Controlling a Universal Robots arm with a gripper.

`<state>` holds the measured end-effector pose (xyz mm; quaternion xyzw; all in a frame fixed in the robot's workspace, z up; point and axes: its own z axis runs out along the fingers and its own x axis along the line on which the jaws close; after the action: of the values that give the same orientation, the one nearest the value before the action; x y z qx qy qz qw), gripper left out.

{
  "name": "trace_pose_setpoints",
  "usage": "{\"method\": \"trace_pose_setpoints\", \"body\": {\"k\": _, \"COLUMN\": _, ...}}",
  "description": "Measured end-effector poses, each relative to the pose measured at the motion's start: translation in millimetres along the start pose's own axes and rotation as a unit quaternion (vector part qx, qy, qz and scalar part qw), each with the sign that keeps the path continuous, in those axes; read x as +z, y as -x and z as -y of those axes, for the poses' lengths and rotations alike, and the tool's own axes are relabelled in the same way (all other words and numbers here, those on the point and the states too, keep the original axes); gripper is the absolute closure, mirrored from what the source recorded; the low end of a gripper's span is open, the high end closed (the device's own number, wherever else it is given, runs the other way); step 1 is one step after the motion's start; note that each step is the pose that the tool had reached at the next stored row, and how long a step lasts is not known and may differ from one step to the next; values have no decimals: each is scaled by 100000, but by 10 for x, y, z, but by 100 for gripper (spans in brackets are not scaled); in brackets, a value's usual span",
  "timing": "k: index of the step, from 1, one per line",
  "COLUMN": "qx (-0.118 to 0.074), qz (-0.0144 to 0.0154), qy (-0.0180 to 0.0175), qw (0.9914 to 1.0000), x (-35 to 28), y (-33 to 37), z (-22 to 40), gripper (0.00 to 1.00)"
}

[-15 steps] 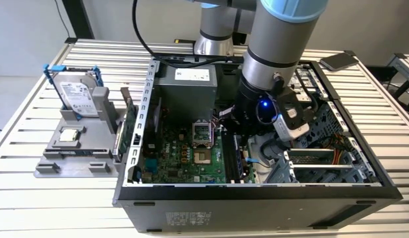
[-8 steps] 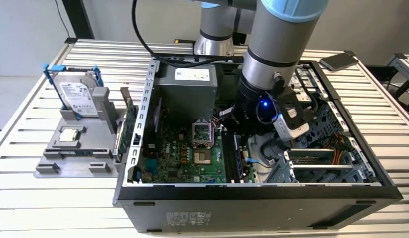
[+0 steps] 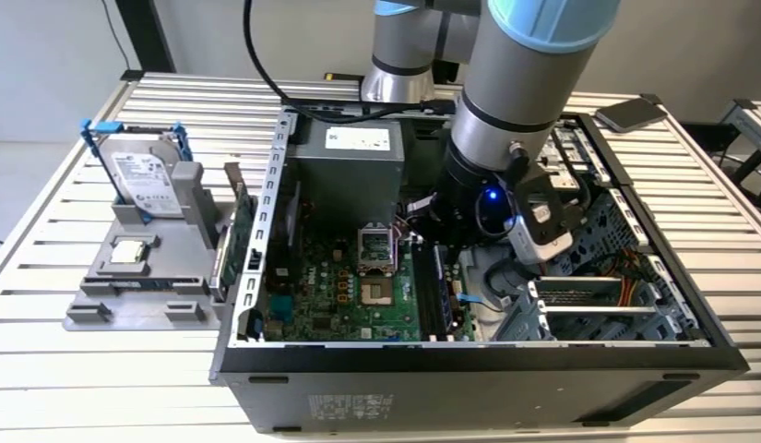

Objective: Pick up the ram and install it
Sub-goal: 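Insert the ram into the slot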

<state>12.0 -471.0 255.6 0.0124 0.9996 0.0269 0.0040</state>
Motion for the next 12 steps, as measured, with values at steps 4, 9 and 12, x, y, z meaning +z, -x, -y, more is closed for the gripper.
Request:
{"method": "trace_pose_setpoints", "body": {"k": 4, "qx": -2691, "qz": -146, "qy": 12, "qw": 99964, "x": 0, "y": 0, "z": 0, "gripper": 100}}
{"method": "trace_pose_setpoints", "body": {"k": 9, "qx": -6555, "qz": -354, "qy": 38, "qw": 99784, "x": -1, "y": 0, "z": 0, "gripper": 100}}
{"method": "trace_pose_setpoints", "body": {"k": 12, "qx": -8594, "qz": -464, "qy": 55, "qw": 99629, "x": -1, "y": 0, "z": 0, "gripper": 100}}
